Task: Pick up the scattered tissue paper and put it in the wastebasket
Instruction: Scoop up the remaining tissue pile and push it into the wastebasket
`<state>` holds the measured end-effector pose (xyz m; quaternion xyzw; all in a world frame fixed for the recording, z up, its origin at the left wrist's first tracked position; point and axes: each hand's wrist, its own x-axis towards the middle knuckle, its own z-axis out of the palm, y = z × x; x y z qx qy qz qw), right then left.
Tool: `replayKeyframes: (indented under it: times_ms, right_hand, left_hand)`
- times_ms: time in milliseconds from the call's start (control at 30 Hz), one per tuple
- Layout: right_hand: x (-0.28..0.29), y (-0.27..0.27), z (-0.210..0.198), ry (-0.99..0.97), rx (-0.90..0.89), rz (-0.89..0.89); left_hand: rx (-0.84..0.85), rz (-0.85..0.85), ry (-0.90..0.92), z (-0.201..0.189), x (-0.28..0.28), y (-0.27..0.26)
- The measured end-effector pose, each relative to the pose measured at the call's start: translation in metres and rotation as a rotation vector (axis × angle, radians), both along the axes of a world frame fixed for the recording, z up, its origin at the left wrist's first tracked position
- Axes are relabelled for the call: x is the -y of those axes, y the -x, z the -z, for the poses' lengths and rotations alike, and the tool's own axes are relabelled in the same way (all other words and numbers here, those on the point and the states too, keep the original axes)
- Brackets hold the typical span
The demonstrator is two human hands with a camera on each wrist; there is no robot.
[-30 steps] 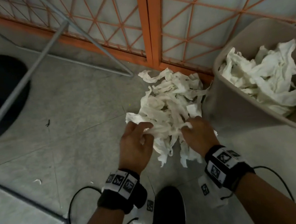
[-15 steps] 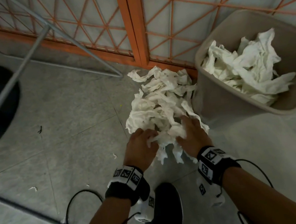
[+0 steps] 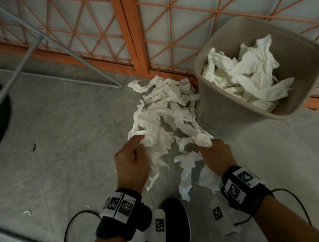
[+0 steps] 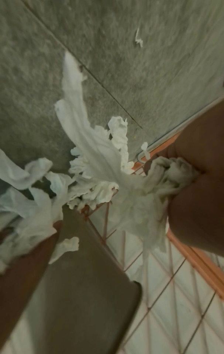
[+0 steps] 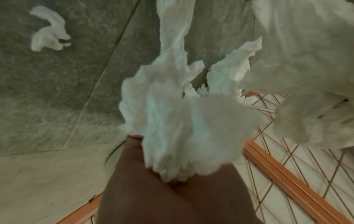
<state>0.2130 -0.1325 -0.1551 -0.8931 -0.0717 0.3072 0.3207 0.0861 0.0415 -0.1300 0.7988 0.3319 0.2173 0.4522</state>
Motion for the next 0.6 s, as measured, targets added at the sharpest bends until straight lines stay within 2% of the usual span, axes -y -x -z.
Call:
replayKeyframes:
  times_ms: [67,133,233,333,467,533,600]
  right_hand:
    - [0.006,0.003,0.006,-0.065,0.042,0.060]
    - [0.011,0.008,0.014,-0.105,0.043,0.008]
    - [0.013,0.019,0.023,-0.006,-0.036,-0.227]
    - [0.013,0.033,0.040,0.125,-0.022,-0.440]
    - [0.013,0.042,0.055,0.188,0.090,-0.434]
    - [0.014,0.044,0.056,0.141,0.082,-0.405]
    - [0.015,0.044,0.053,0.045,0.095,-0.300]
  left_hand:
    - [-0.059,0.069,-0.012,0.004,0.007,-0.006]
    - [-0.229,0.157,-0.076,0.019,0.013,-0.014]
    - [-0.547,0.342,-0.136,0.049,0.019,-0.018]
    - [-0.724,0.516,-0.171,0.070,0.028,-0.018]
    - [-0.678,0.556,-0.235,0.076,0.038,-0.015]
    - [-0.609,0.528,-0.190,0.069,0.044,-0.014]
    - [-0.501,0.510,-0.205,0.058,0.049,-0.019]
